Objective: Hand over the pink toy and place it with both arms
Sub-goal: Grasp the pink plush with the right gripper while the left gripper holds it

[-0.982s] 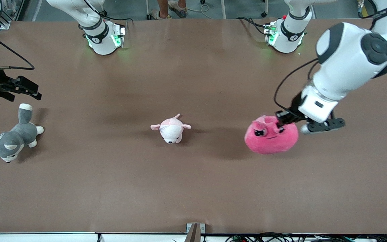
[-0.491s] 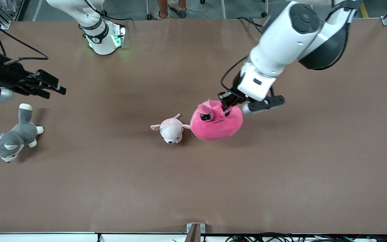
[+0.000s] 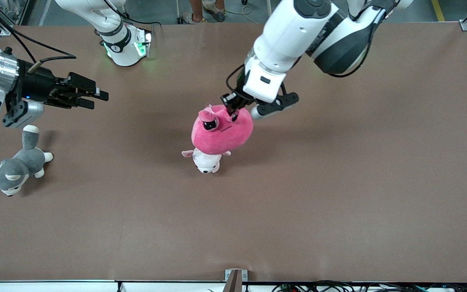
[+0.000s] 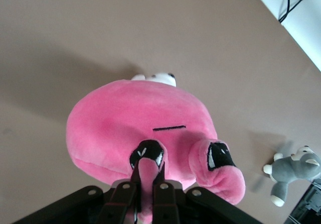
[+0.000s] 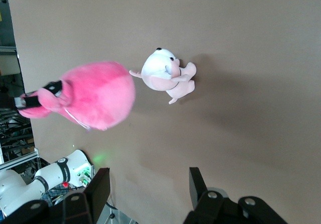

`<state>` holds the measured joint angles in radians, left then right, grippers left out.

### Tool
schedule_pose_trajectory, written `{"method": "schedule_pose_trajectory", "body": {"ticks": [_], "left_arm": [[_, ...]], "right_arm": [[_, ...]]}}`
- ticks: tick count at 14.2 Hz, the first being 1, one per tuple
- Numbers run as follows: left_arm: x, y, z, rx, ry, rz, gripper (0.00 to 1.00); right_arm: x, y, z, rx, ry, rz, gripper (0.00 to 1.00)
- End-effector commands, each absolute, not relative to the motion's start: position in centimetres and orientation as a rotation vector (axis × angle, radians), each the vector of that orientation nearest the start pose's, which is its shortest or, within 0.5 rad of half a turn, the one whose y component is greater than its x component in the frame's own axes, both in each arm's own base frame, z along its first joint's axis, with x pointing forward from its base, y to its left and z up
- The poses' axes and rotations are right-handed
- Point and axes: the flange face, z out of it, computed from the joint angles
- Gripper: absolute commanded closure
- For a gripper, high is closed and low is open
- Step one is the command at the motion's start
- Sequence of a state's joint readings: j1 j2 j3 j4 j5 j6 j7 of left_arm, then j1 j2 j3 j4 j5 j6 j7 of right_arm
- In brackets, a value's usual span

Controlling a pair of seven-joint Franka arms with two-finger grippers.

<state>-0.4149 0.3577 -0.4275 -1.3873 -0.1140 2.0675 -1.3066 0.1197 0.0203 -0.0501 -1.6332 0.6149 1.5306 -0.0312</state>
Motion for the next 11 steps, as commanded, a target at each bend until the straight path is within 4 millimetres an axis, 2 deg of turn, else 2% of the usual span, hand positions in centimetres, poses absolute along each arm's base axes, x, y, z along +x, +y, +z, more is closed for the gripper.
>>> {"method": "schedule_pose_trajectory", "body": {"ticks": [1, 3, 5, 7, 9, 11], "left_arm": [[49.2, -51.2, 57.0, -3.457, -1.087, 0.138, 0.99], [48.7, -52.3, 57.3, -3.478, -1.171, 0.137, 0.99], [47.3, -53.7, 57.3, -3.458, -1.215, 0.177, 0.99], [46.8, -54.2, 57.7, -3.462, -1.266, 0.182, 0.99], [45.6, -55.5, 57.8, -3.456, -1.309, 0.21, 0.99], [44.8, -56.5, 57.5, -3.457, -1.329, 0.227, 0.99]], "right_arm": [[54.4, 13.0, 60.6, -2.469, -0.146, 0.183, 0.29], [54.8, 14.7, 59.9, -2.428, -0.155, 0.195, 0.3], [55.5, 15.2, 59.4, -2.413, -0.144, 0.185, 0.3], [55.8, 16.3, 58.6, -2.412, -0.149, 0.186, 0.3], [55.8, 18.3, 58.4, -2.402, -0.169, 0.174, 0.3], [56.1, 19.2, 57.9, -2.403, -0.154, 0.169, 0.3]]}}
